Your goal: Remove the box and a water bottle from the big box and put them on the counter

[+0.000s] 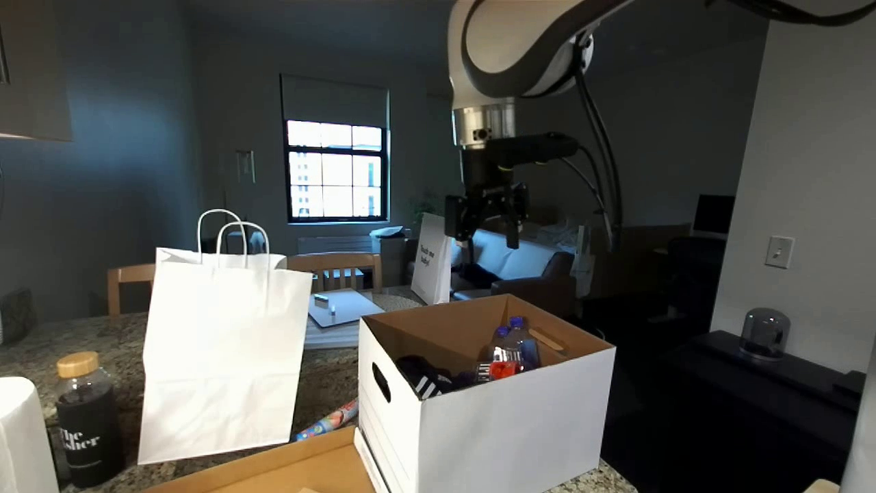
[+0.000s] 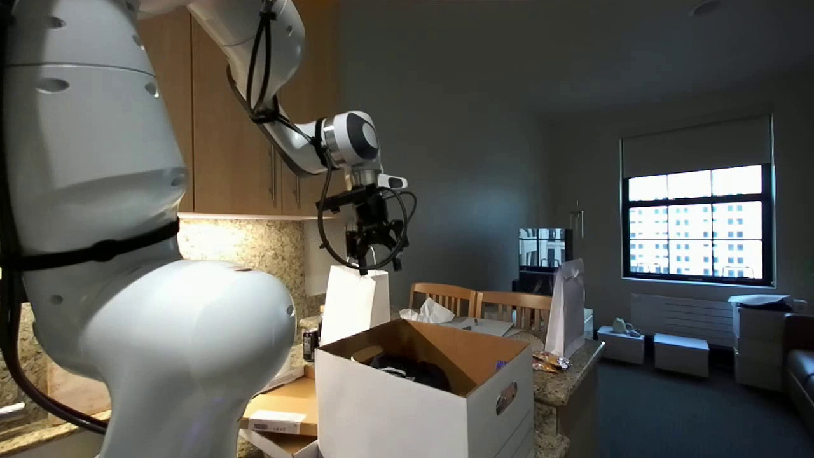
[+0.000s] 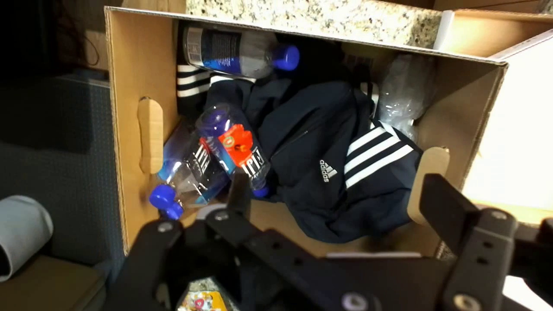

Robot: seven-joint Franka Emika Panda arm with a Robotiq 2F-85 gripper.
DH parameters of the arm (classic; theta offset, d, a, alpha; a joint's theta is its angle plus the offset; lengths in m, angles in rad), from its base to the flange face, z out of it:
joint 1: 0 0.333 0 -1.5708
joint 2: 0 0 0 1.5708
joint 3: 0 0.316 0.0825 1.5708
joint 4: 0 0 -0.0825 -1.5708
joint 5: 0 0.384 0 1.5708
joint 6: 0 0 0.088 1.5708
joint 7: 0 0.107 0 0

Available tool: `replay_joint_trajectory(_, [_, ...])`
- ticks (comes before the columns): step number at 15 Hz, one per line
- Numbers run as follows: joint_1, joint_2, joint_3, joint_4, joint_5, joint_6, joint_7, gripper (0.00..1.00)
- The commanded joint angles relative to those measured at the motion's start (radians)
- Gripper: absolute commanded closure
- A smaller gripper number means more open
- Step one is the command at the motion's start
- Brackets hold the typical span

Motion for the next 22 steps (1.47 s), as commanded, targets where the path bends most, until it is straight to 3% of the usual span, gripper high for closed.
replay_joint_trajectory(1, [-0.07,-0.021,-0.027,-0.082,0.066,0.102,-0.041,0.0])
replay_joint_trajectory(4, [-0.098,-0.026,-0.043,-0.122,0.088,0.132,-0.075,0.0])
replay_joint_trajectory(6, [-0.111,0.003,-0.018,-0.082,0.056,0.104,-0.032,0.0])
replay_joint_trajectory(13, [-0.11,0.003,-0.011,-0.079,0.055,0.104,-0.032,0.0])
replay_joint_trajectory(22, [-0.163,0.036,-0.012,0.005,-0.154,0.138,-0.07,0.0])
